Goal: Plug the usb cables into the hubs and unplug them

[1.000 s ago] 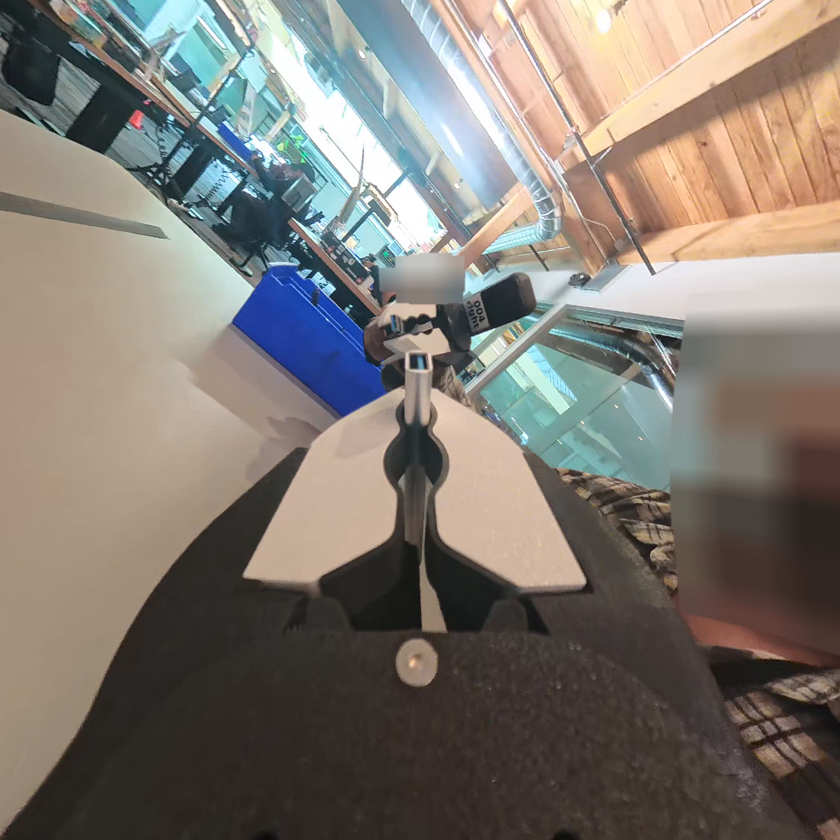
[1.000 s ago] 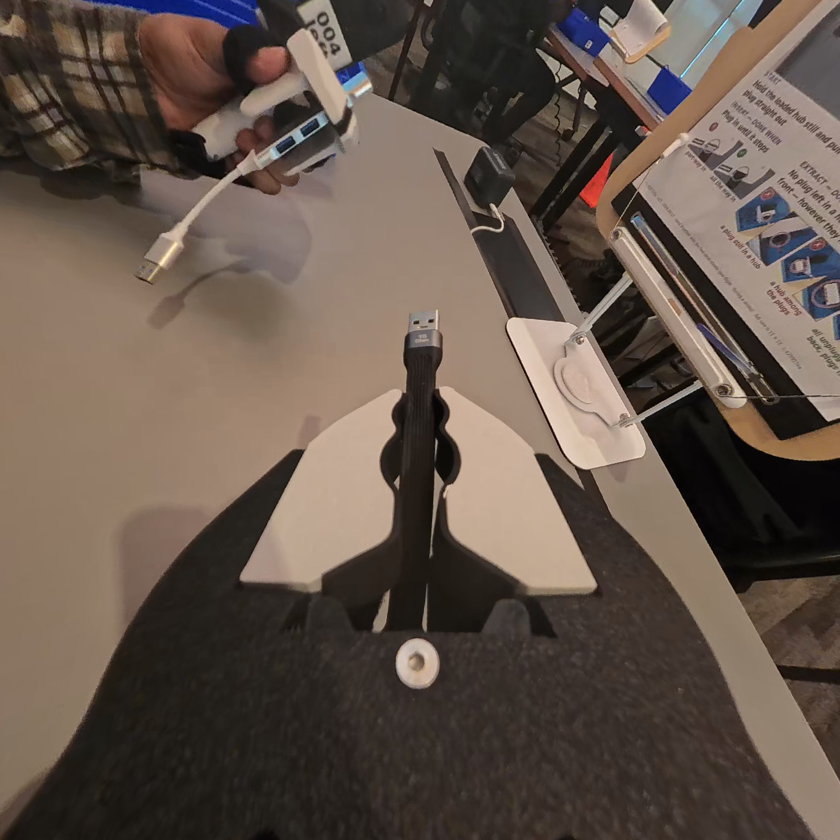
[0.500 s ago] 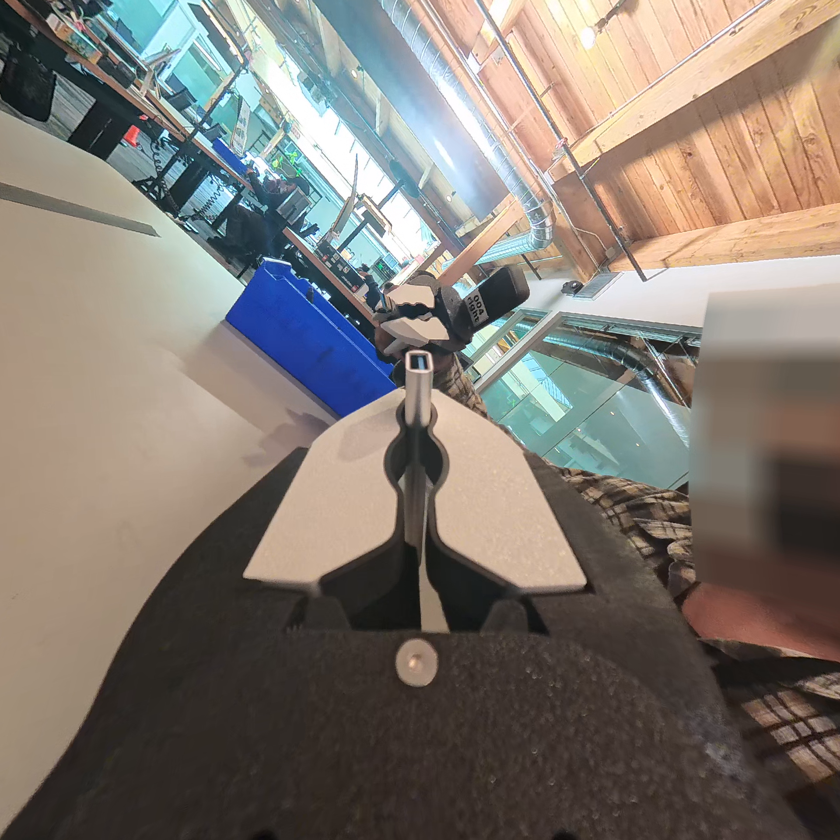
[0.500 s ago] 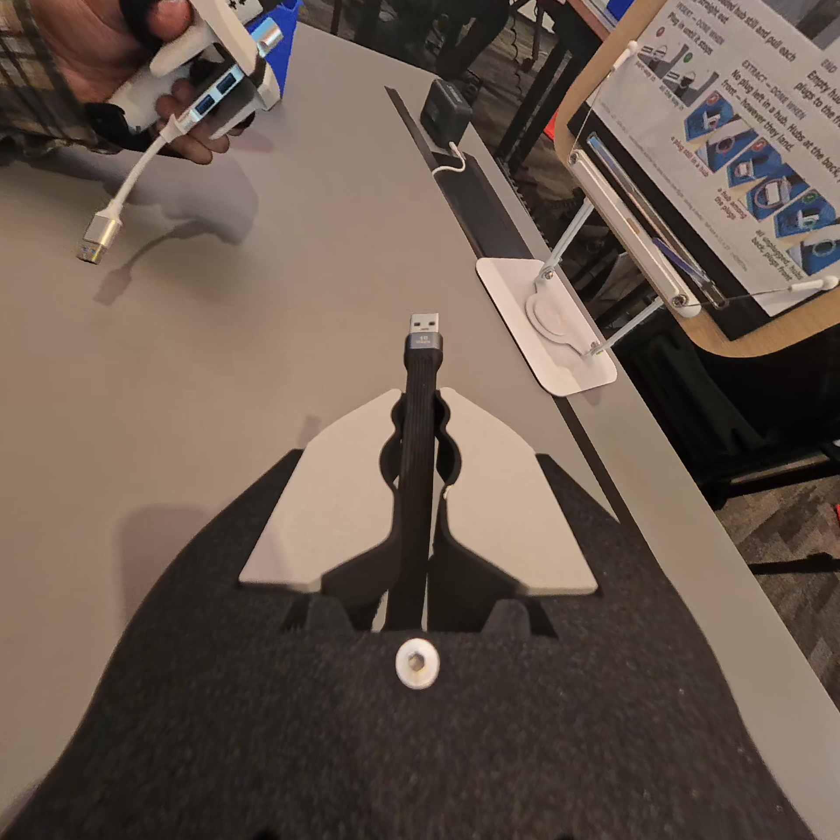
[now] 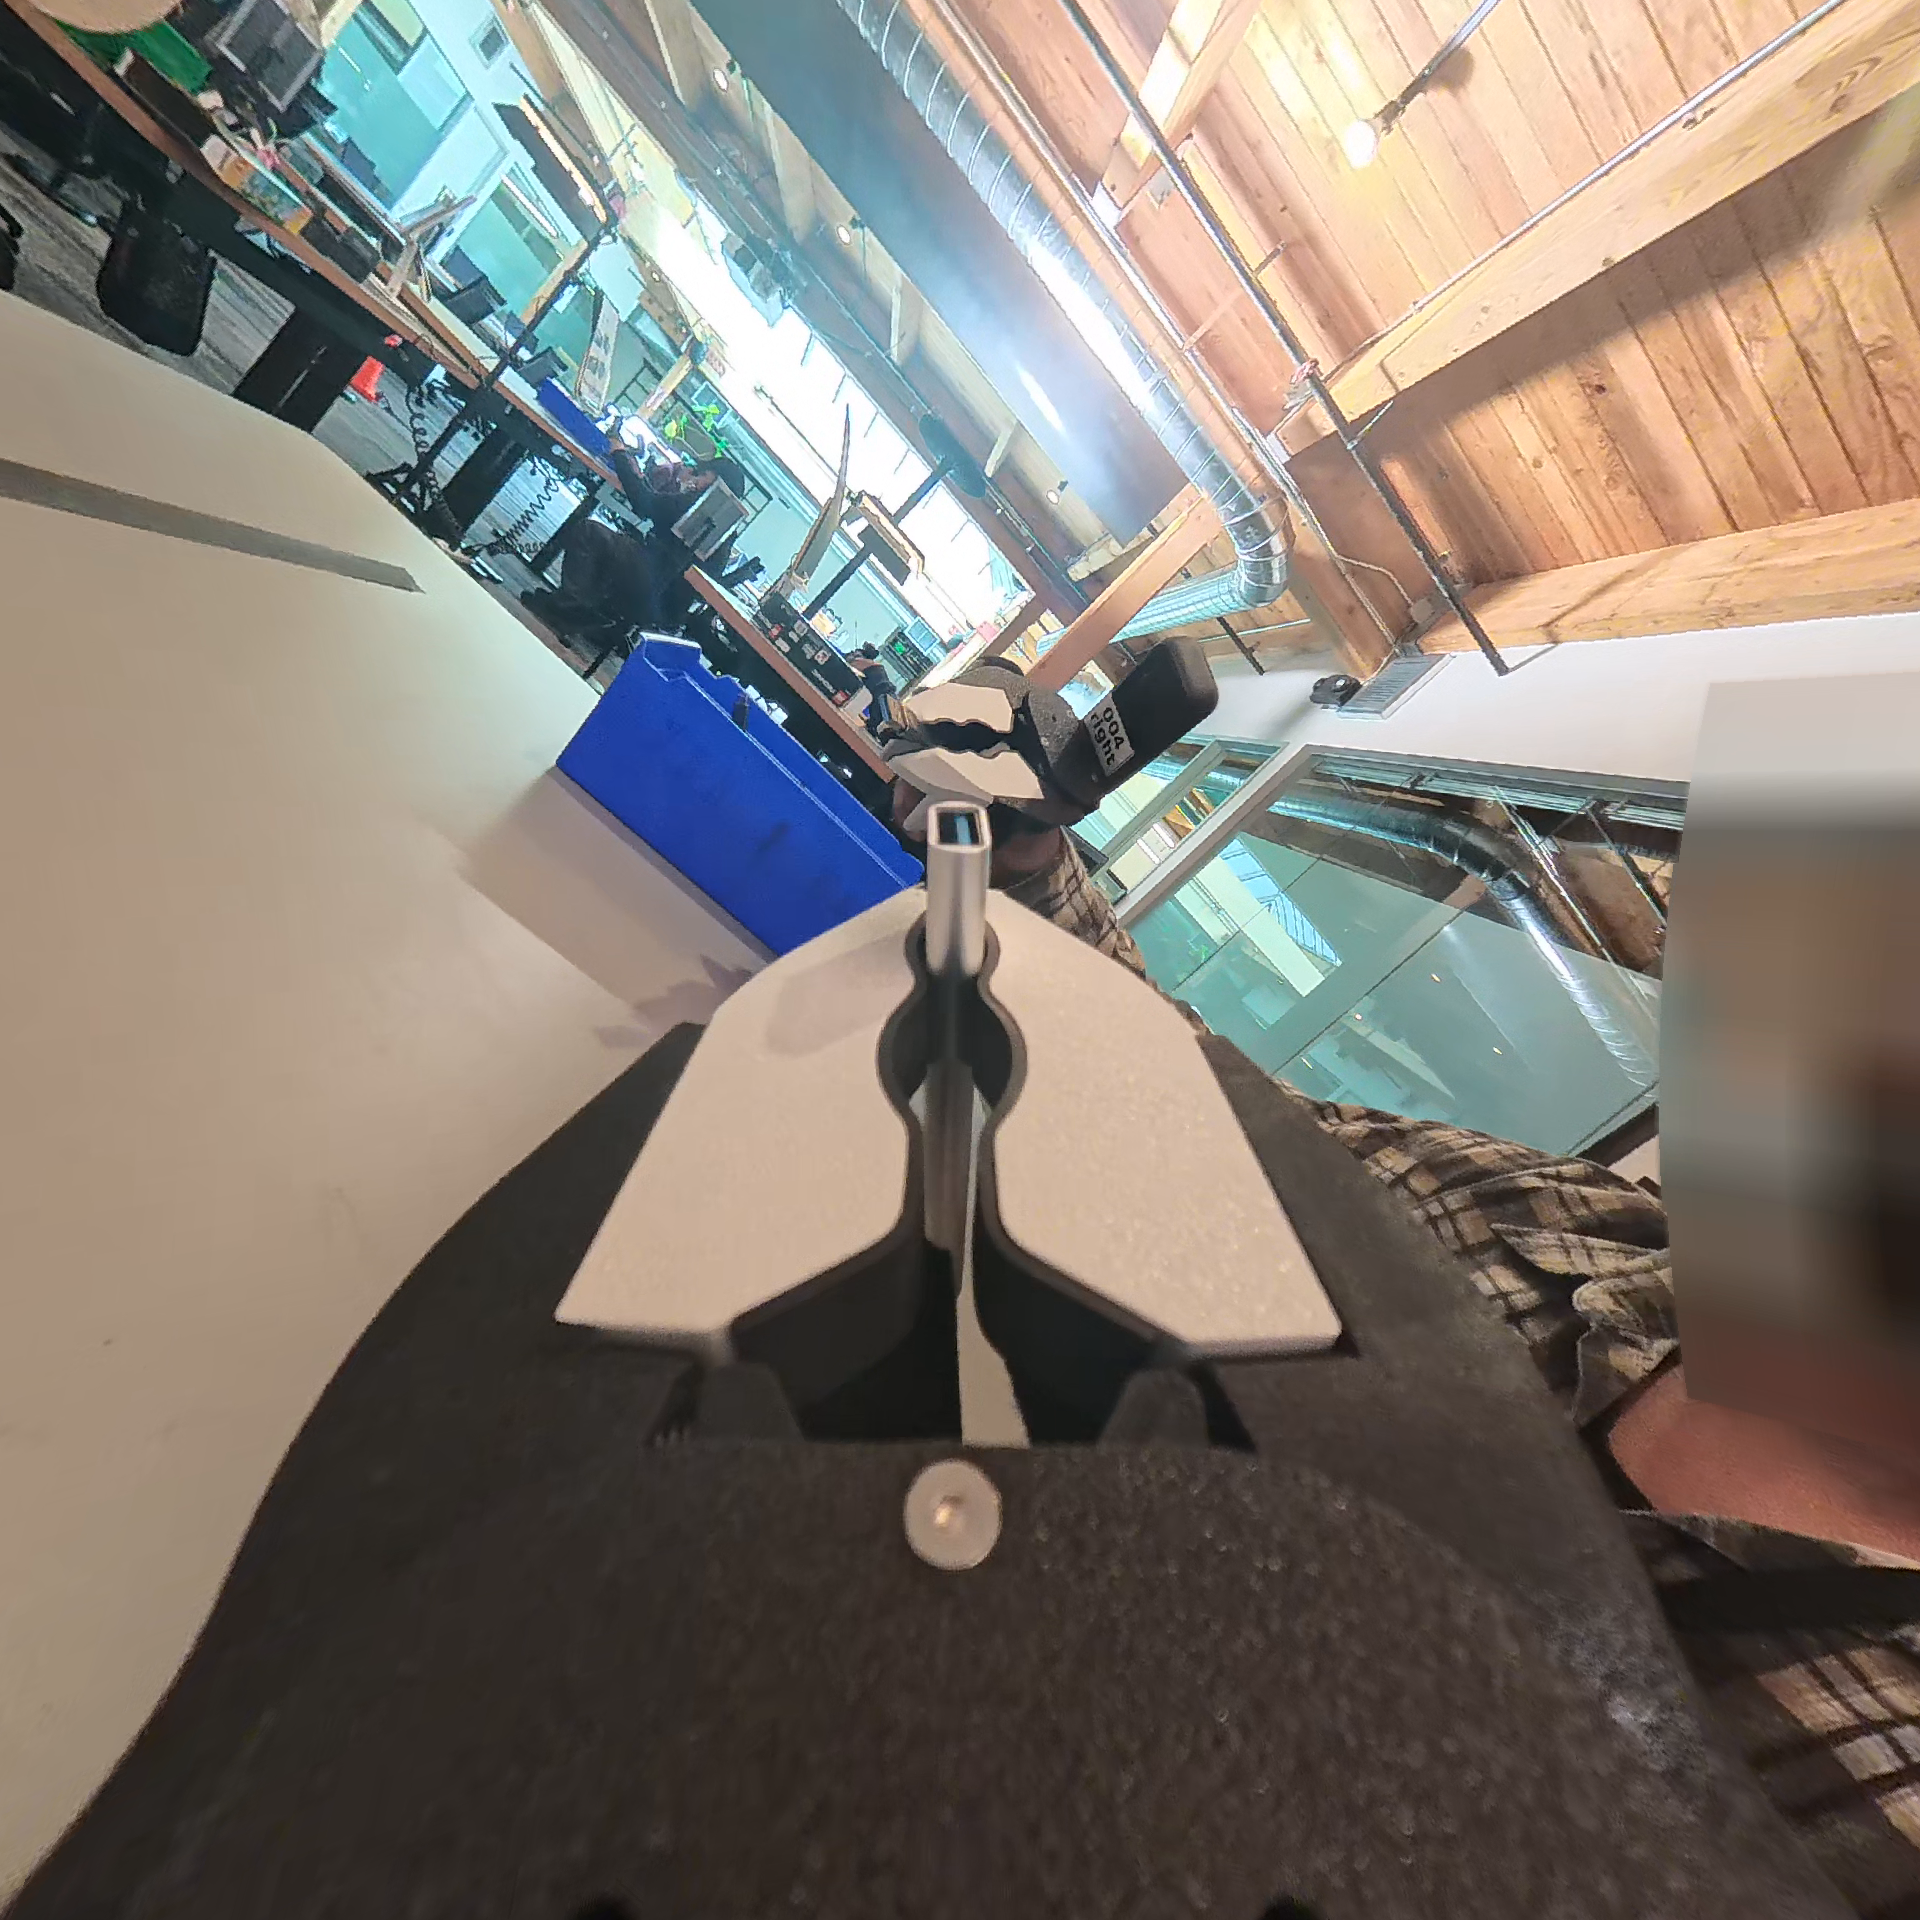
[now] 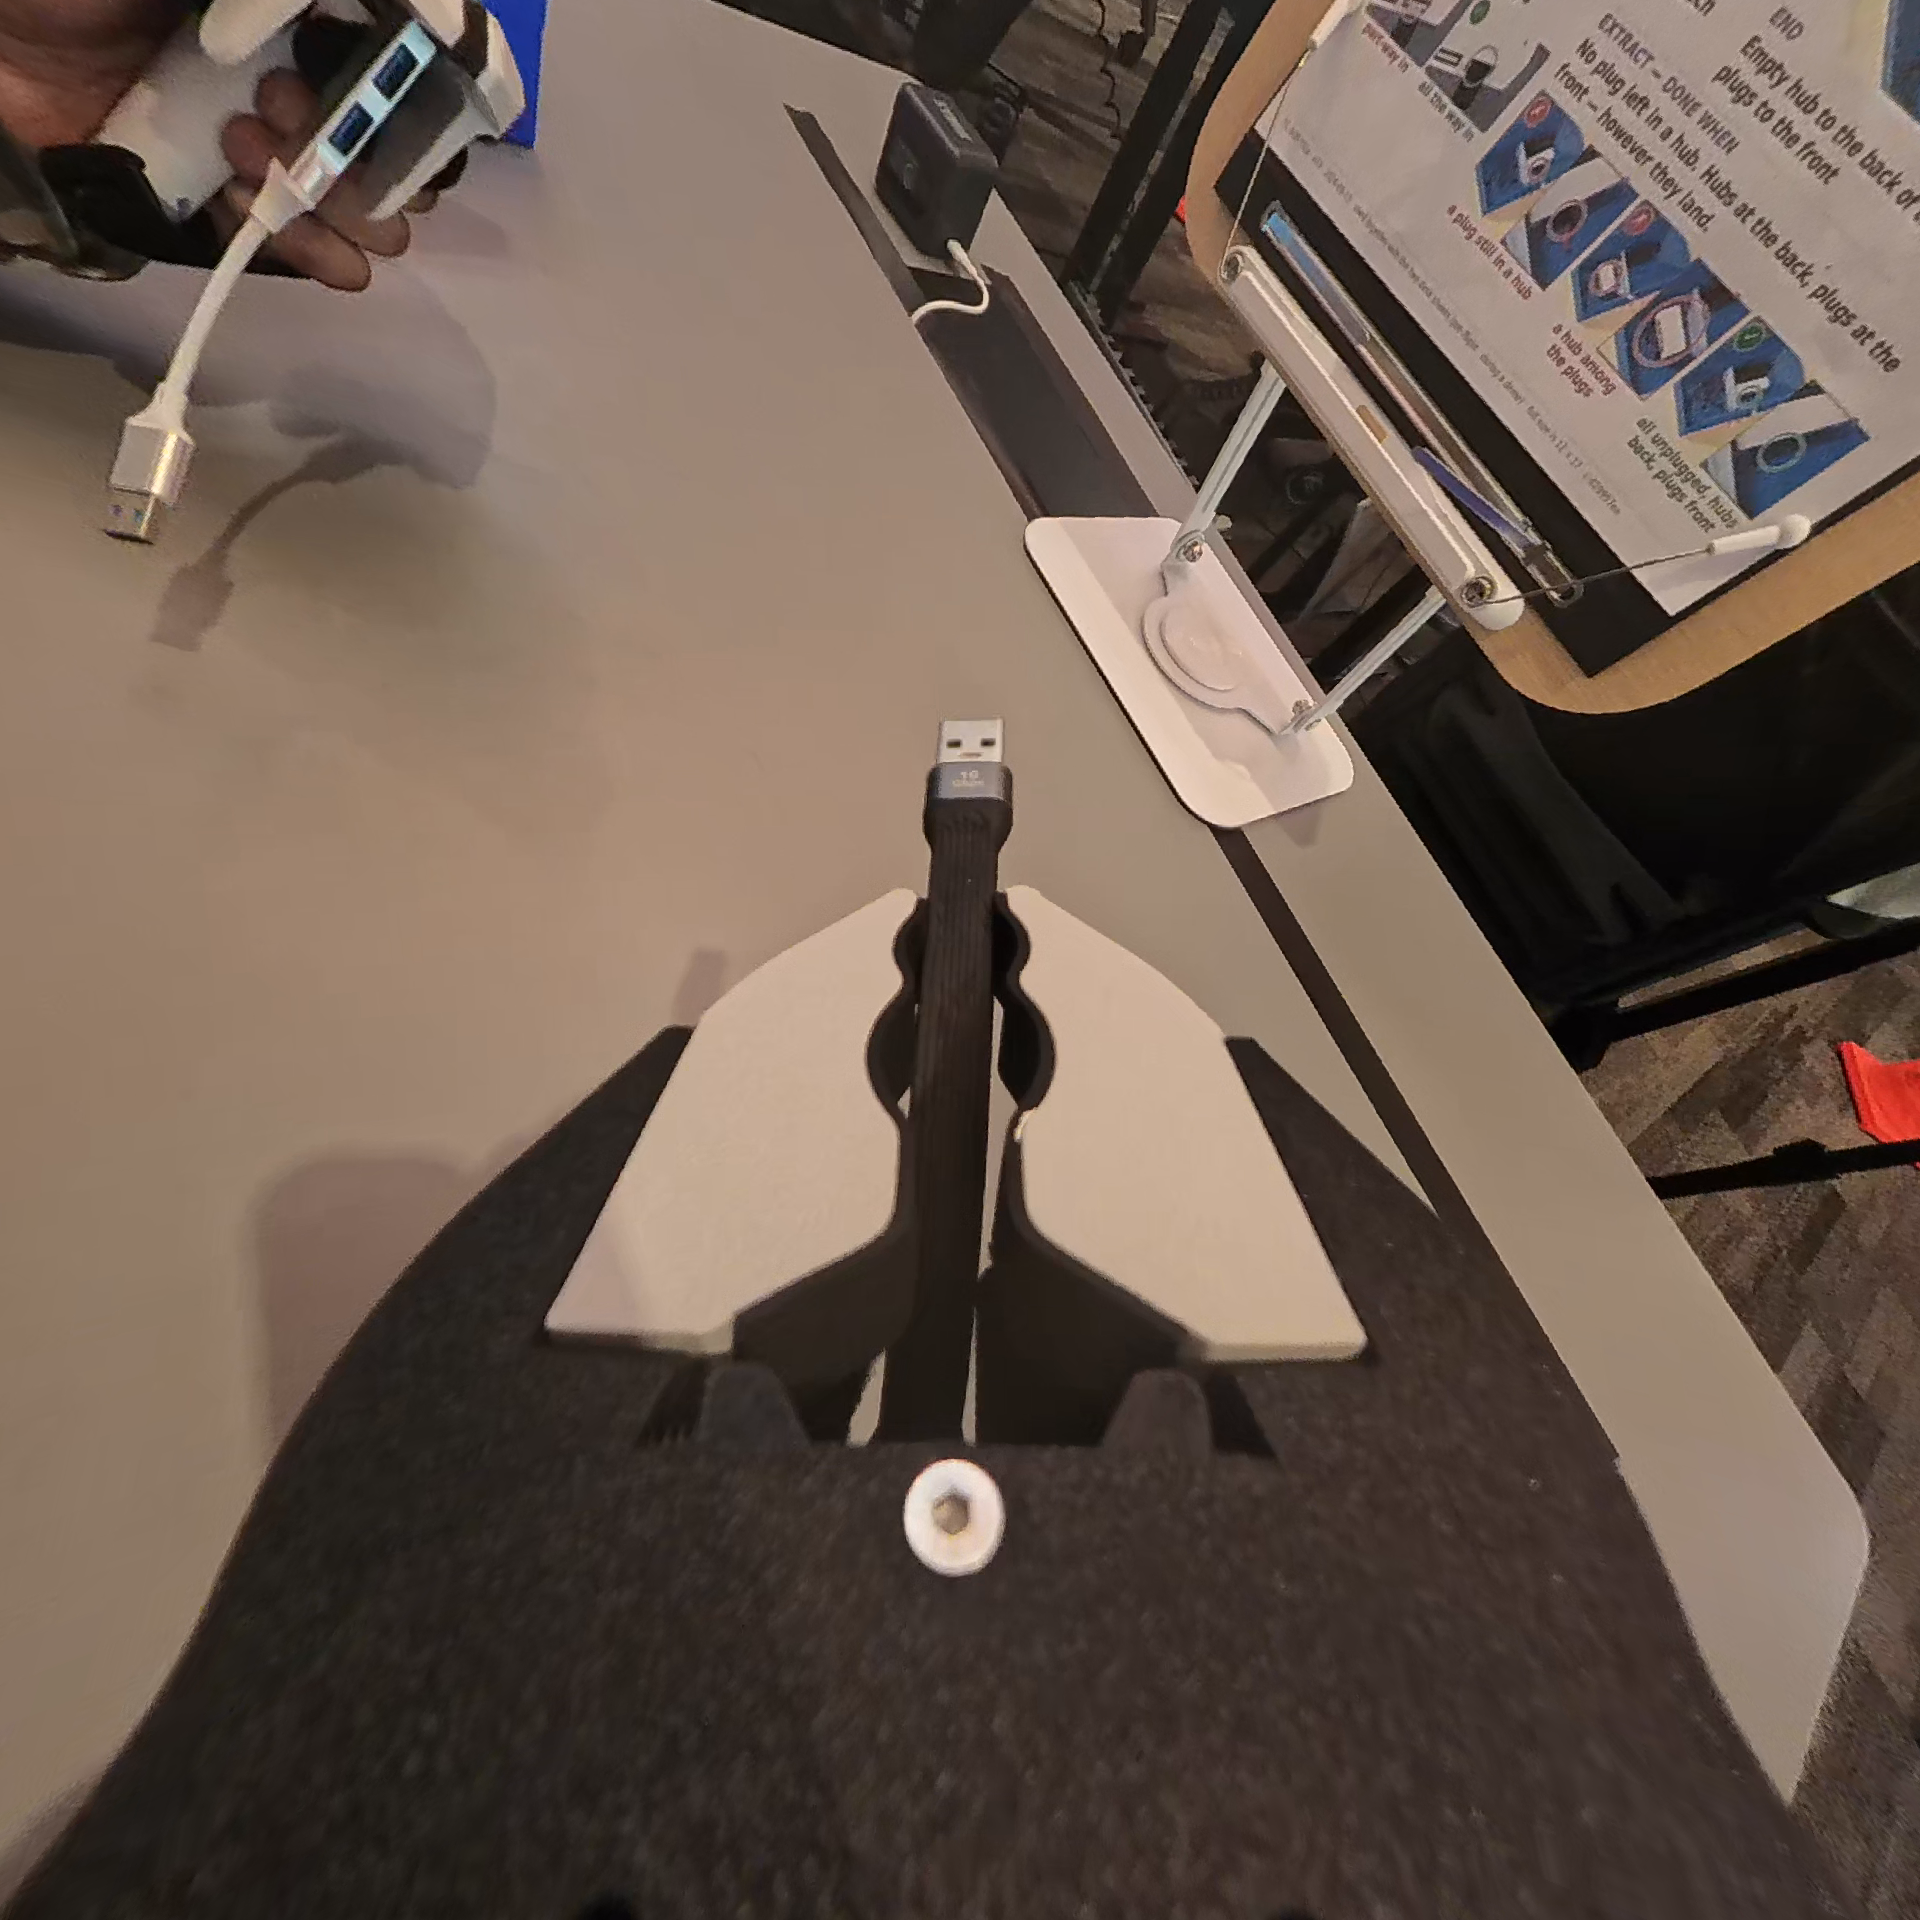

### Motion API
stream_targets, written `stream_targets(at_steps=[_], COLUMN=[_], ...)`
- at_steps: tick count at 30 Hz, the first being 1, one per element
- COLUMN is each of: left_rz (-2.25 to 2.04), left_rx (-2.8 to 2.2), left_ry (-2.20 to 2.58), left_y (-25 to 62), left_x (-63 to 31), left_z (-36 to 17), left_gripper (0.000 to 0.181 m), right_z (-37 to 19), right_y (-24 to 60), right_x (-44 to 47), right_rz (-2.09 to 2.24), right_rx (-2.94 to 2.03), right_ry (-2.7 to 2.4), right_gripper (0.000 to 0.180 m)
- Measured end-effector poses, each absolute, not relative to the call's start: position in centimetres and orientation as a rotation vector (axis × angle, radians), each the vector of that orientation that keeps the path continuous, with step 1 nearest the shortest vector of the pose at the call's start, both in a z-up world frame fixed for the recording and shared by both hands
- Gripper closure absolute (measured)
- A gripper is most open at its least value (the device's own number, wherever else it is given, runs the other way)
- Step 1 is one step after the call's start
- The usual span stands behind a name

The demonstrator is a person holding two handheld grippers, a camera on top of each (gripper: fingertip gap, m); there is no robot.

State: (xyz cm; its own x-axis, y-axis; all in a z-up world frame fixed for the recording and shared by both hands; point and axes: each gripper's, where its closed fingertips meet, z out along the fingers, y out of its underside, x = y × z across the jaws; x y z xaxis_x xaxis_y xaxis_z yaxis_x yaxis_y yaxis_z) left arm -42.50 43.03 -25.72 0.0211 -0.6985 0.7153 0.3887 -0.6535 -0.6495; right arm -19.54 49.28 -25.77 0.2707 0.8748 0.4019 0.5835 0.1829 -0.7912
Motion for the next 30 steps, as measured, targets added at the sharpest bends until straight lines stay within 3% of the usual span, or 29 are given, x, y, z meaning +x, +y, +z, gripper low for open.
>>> stream_targets(at_steps=[7, 17, 25, 30], left_rz=[-1.743, -1.731, -1.738, -1.739], left_rx=[-1.504, -1.497, -1.505, -1.501], left_ry=[0.322, 0.334, 0.331, 0.323], left_y=[43.1, 42.8, 42.9, 43.0], left_x=[-42.6, -42.3, -41.7, -42.0], left_z=[-25.7, -25.2, -25.6, -25.6], left_gripper=[0.179, 0.178, 0.179, 0.179], right_z=[-25.1, -28.7, -35.2, -36.3], right_y=[50.3, 49.0, 49.3, 49.9], right_x=[-16.6, 3.6, 6.6, 6.6], right_rz=[0.277, 0.124, 0.127, 0.13], right_rx=[-1.607, -2.336, -2.5, -2.472], right_ry=[-1.339, -0.733, -0.694, -0.741], right_gripper=[0.17, 0.169, 0.167, 0.148])
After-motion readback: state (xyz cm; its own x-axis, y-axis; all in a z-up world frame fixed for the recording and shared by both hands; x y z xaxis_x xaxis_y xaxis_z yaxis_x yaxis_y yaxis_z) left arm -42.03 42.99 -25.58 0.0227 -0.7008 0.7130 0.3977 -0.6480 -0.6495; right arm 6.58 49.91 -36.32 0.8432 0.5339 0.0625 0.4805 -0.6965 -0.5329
